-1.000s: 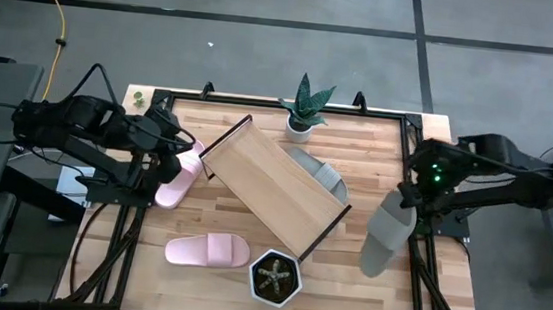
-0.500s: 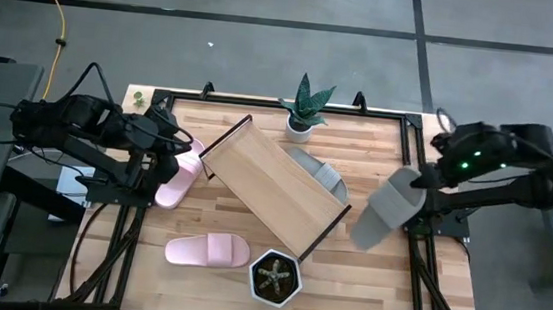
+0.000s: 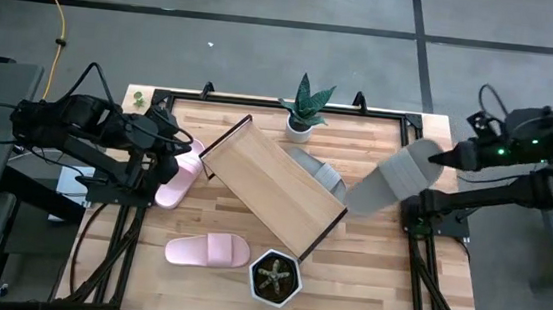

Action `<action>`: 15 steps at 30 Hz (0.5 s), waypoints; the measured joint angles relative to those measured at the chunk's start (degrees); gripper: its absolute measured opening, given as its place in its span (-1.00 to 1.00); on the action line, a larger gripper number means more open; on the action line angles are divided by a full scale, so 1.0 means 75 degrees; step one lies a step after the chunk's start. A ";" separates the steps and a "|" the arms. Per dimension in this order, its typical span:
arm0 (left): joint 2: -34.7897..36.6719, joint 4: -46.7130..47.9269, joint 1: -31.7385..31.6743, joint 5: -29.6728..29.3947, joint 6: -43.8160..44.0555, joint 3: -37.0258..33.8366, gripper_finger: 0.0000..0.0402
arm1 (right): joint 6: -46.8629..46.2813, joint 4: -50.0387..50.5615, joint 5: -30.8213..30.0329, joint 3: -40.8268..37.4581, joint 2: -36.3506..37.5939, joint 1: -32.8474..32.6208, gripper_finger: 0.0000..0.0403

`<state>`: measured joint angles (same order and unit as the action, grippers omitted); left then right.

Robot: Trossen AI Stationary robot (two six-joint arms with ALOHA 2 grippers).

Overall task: Pick and place slides into the shelf
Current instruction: Put the bottom gray slipper on the shelf

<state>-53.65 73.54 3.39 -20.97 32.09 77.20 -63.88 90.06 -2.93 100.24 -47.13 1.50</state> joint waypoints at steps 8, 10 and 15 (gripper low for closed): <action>0.0000 0.0003 -0.0001 0.0000 -0.0020 0.0000 -1.00 | 0.0575 -0.0299 -0.0817 0.0287 -0.0003 0.0003 -0.88; 0.0000 0.0003 0.0001 0.0000 -0.0023 -0.0002 -1.00 | 0.0763 -0.0524 -0.0849 0.0284 -0.0003 0.0003 -0.88; 0.0000 0.0003 0.0001 0.0000 -0.0032 -0.0002 -1.00 | 0.1360 -0.1502 -0.0850 0.0284 -0.0032 0.0000 -0.88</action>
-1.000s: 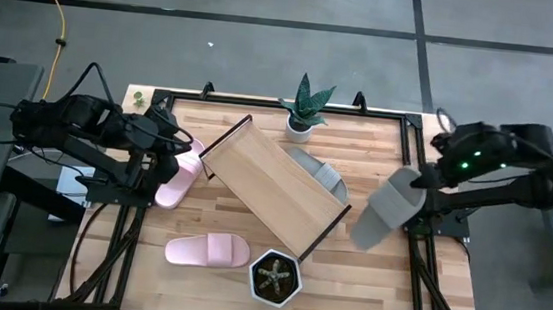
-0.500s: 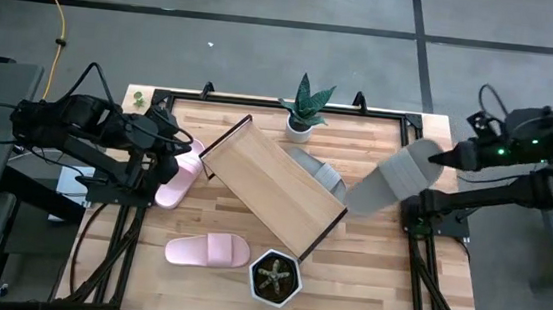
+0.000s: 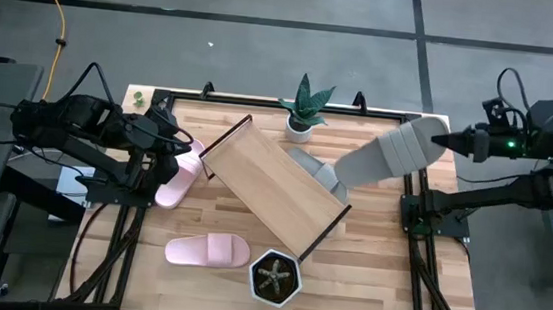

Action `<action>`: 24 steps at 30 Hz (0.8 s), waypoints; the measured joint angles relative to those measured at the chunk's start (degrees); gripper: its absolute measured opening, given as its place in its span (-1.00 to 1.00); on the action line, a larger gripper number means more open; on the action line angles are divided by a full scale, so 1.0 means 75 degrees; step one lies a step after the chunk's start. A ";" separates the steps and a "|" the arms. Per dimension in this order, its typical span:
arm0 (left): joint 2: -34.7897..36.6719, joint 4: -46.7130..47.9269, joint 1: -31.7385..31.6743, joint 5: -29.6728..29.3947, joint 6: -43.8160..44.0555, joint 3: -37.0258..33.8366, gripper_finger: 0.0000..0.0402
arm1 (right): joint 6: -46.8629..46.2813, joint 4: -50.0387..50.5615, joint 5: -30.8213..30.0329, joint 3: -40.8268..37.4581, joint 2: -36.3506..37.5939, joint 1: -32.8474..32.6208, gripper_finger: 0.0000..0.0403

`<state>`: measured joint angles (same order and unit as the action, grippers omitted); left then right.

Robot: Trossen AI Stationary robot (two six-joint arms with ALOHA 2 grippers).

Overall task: Pick and place slides into the shelf
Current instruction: Put the bottom gray slipper on the shelf

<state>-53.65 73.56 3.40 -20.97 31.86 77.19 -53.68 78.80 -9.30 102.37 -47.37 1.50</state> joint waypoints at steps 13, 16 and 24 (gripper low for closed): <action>0.0000 0.0012 -0.0001 0.0000 -0.0009 0.0002 -1.00 | 0.0449 -0.0550 -0.0259 -0.0003 -0.0074 0.0000 -0.87; 0.0000 0.0012 -0.0002 -0.0003 -0.0009 0.0002 -1.00 | 0.0680 -0.0701 -0.0281 -0.0003 -0.0239 0.0003 -0.87; 0.0002 0.0009 -0.0001 -0.0003 -0.0195 0.0000 -1.00 | 0.1502 -0.0896 -0.0159 -0.0009 -0.0750 0.0003 -0.87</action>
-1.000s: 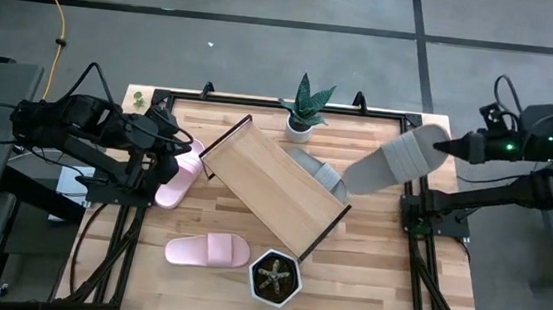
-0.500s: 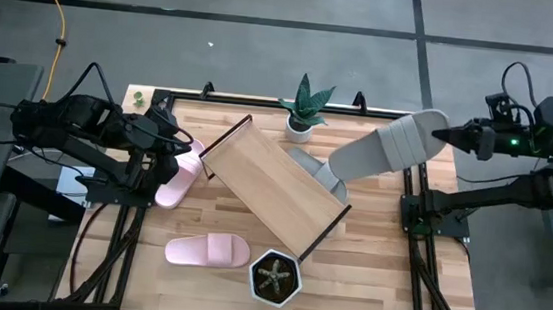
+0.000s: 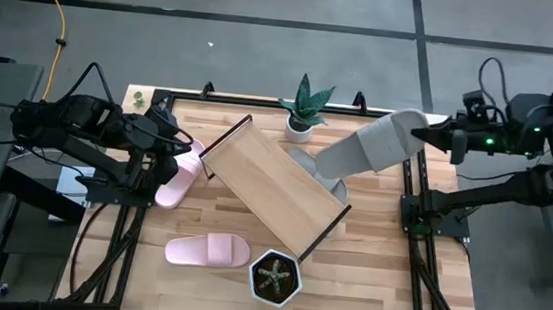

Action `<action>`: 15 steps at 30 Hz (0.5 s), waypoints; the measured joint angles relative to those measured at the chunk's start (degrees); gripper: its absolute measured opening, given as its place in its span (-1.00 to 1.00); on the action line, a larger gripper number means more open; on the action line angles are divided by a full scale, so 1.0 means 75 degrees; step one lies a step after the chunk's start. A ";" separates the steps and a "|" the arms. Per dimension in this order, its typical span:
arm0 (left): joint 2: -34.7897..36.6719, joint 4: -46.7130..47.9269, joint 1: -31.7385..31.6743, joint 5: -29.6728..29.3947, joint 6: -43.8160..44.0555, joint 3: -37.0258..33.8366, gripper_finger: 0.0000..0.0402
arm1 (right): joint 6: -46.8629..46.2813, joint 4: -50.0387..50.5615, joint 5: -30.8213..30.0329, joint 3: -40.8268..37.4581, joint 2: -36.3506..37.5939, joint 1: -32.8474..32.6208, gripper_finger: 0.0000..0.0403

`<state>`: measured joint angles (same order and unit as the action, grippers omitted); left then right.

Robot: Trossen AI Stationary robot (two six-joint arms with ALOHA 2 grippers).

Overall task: Pick and place slides into the shelf
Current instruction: Put the bottom gray slipper on the shelf

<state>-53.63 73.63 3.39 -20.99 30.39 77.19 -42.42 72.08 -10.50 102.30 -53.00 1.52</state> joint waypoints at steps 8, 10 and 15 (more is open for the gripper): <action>-0.0002 0.0000 0.0000 0.0000 -0.0017 0.0000 -1.00 | 0.0918 -0.0864 -0.0509 0.0000 -0.0189 0.0003 -0.87; -0.0001 0.0005 0.0000 0.0002 -0.0017 0.0000 -1.00 | 0.1356 -0.1344 -0.0612 0.0000 -0.0195 0.0003 -0.88; -0.0001 0.0079 0.0000 0.0122 -0.0017 0.0001 -1.00 | 0.2065 -0.2066 -0.0747 0.0000 -0.0244 0.0003 -0.88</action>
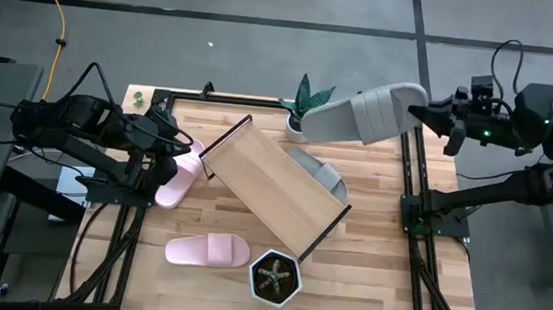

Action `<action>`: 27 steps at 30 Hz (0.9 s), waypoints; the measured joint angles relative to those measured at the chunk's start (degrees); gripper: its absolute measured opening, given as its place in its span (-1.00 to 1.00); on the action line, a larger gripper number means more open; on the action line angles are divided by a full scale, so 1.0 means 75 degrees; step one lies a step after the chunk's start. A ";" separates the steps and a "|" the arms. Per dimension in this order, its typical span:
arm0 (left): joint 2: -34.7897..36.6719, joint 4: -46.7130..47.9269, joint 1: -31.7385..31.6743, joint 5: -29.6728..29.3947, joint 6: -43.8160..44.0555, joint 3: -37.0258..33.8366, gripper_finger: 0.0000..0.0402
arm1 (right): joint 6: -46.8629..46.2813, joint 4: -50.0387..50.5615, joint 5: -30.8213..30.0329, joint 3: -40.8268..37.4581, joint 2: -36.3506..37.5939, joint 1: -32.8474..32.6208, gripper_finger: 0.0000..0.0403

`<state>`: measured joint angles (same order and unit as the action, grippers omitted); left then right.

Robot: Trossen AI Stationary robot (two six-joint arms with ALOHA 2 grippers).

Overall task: Pick and place slides into the shelf
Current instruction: Put the bottom gray slipper on the shelf

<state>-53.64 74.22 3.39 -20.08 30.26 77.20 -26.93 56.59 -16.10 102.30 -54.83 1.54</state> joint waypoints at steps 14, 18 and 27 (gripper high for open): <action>0.0001 0.0090 0.0001 0.0023 0.0000 0.0001 -1.00 | -0.0137 -0.0707 0.0028 0.0000 -0.0049 0.0000 -0.88; 0.0001 0.0090 0.0001 0.0023 0.0003 -0.0001 -1.00 | 0.0488 -0.1536 0.0408 0.0000 -0.0247 0.0019 -0.88; 0.0001 0.0090 0.0001 0.0023 0.0006 0.0000 -1.00 | 0.0733 -0.1562 0.2970 -0.0003 -0.0946 0.1628 -0.88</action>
<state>-53.63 74.89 3.40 -19.90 30.30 77.20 -21.43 44.87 6.17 102.28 -61.92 13.75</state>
